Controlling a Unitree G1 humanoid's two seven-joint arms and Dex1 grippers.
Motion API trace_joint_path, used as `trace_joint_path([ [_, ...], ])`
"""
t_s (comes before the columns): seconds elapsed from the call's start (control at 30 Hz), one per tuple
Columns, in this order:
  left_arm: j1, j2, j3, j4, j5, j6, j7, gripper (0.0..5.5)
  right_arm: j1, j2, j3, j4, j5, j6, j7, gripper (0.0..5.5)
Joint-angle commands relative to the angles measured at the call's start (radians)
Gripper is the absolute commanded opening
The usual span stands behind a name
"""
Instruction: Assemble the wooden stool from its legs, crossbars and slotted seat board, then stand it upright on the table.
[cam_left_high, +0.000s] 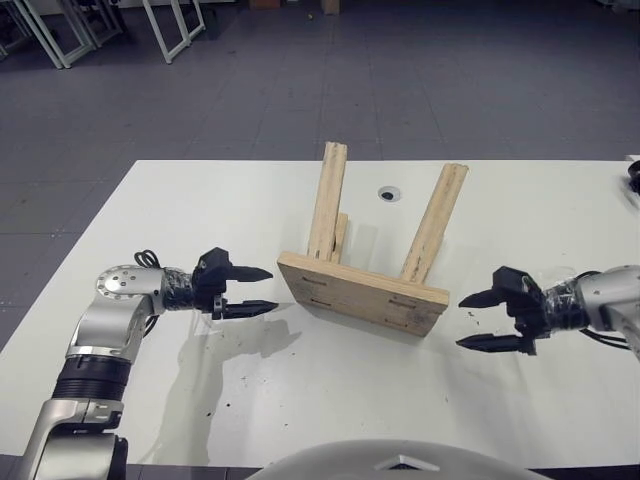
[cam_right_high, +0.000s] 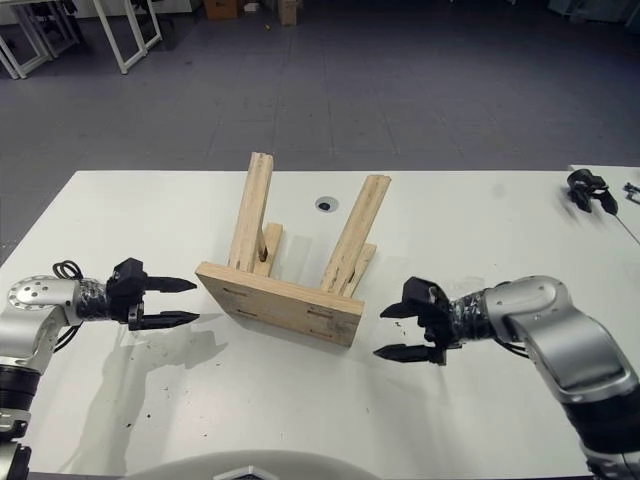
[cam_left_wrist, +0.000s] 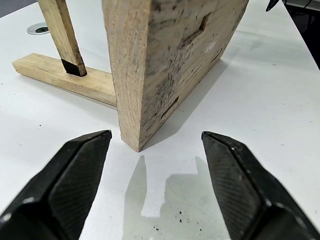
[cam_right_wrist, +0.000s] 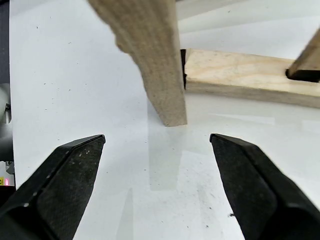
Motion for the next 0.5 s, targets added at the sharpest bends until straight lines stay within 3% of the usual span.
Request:
trace_joint_path([
  [0.03, -0.087, -0.024, -0.039, 0.063, 0.057, -0.049, 0.018, 3.34, -0.052, 0.045, 0.037, -0.036, -0.007, 0.015, -0.072, 3.89],
  [0.27, -0.161, -0.090, -0.083, 0.144, 0.068, -0.070, 0.004, 3.34, -0.106, 0.120, 0.141, -0.017, -0.042, 0.022, -0.157, 3.89],
  [0.43, -0.198, -0.147, -0.102, 0.197, 0.076, -0.085, 0.005, 3.37, -0.138, 0.158, 0.181, 0.047, -0.069, 0.007, -0.199, 2.96],
  [0.5, -0.184, -0.144, -0.108, 0.187, 0.058, -0.053, -0.025, 3.05, -0.154, 0.179, 0.187, 0.090, -0.073, 0.002, -0.206, 2.61],
])
